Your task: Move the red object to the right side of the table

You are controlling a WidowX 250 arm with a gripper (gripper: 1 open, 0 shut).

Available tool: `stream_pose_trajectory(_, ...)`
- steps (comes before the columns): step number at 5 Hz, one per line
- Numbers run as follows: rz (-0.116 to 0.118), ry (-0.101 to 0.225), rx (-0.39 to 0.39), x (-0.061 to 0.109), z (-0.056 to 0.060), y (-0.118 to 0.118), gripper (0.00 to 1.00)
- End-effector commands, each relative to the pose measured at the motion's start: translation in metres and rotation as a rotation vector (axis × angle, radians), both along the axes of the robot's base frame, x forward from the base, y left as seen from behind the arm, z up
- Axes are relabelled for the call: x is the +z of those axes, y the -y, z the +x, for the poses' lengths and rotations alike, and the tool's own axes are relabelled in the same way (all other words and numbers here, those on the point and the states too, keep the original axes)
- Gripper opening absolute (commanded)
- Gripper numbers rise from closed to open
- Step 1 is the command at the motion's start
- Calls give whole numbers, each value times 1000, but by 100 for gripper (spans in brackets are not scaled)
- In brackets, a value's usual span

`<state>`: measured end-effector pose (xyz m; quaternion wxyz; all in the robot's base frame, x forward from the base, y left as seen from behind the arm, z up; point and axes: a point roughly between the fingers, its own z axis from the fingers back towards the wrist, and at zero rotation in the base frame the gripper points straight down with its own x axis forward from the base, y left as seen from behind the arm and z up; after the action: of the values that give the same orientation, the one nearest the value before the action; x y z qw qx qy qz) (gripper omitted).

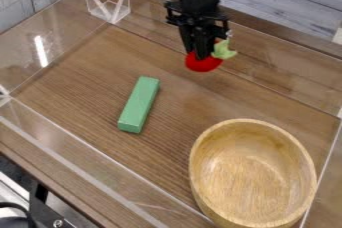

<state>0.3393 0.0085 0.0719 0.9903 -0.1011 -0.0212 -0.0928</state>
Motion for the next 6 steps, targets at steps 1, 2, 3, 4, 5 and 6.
stream_pose_trajectory(1,2,23,-3,5,6,13,0)
stream_pose_trajectory(2,3,1,21,-1,7,14,0)
stream_pose_trajectory(3,7,-18,37,-6,8,13,0)
stream_pose_trajectory(4,11,-33,48,-8,9,12,0)
stream_pose_trajectory(5,15,-45,28,-5,12,10,0)
stream_pose_trajectory(6,19,-58,3,-2,14,9,0)
